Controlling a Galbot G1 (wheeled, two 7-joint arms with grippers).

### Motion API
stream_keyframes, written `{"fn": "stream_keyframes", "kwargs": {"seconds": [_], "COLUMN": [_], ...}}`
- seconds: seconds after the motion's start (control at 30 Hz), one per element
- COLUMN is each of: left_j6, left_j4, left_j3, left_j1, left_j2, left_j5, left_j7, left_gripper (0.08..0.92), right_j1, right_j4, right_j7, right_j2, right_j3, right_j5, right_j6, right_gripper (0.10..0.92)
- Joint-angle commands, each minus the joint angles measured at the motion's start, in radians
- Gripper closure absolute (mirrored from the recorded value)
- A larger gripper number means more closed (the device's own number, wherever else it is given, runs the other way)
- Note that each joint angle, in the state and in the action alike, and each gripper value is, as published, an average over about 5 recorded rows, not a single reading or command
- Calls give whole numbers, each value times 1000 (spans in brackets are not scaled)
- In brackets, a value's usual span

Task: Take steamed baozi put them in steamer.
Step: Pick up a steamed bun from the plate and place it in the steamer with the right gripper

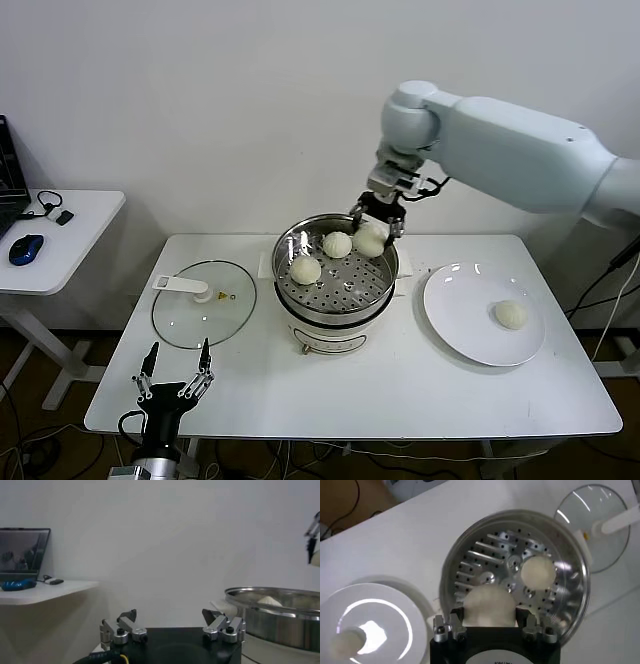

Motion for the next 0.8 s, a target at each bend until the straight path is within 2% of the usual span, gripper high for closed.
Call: {"fn": "stream_keyframes", "kwargs": {"seconds": [0.03,0.47,0.8], "left_j6": [6,12,13], "left_j4": [2,5,6], "left_j3": [0,-1,-1], "left_j1": [-4,-7,-7], "left_j2": [1,-1,-3], "left_j5": [-3,-1,0], "left_j7": [-1,-3,-4], "left_gripper": [177,177,177], "right_j1": [-99,-189,-213], "right_j4": [-41,-38,-6], "right_j7": [13,16,16], "right_j2": [168,159,134], "right_j3": [9,39,44], "right_j5": [-86,-206,-237], "right_j6": [66,130,155], "right_gripper": [355,355,355]}}
